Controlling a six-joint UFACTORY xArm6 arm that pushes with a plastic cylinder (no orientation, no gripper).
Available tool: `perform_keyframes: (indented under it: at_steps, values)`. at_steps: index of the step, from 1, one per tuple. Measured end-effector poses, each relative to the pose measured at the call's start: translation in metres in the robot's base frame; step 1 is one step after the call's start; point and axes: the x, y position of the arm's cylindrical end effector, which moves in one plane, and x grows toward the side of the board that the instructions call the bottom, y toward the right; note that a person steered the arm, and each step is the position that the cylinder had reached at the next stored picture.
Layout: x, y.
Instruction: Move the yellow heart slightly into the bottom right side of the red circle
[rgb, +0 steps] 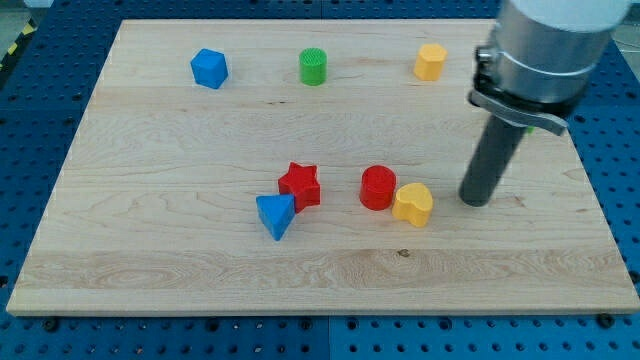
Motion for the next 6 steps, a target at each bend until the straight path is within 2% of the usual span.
perform_keyframes:
  at_steps: [1,2,6]
  values:
    - [0.028,0.004]
    - [0.030,0.003]
    - [0.012,-0.065]
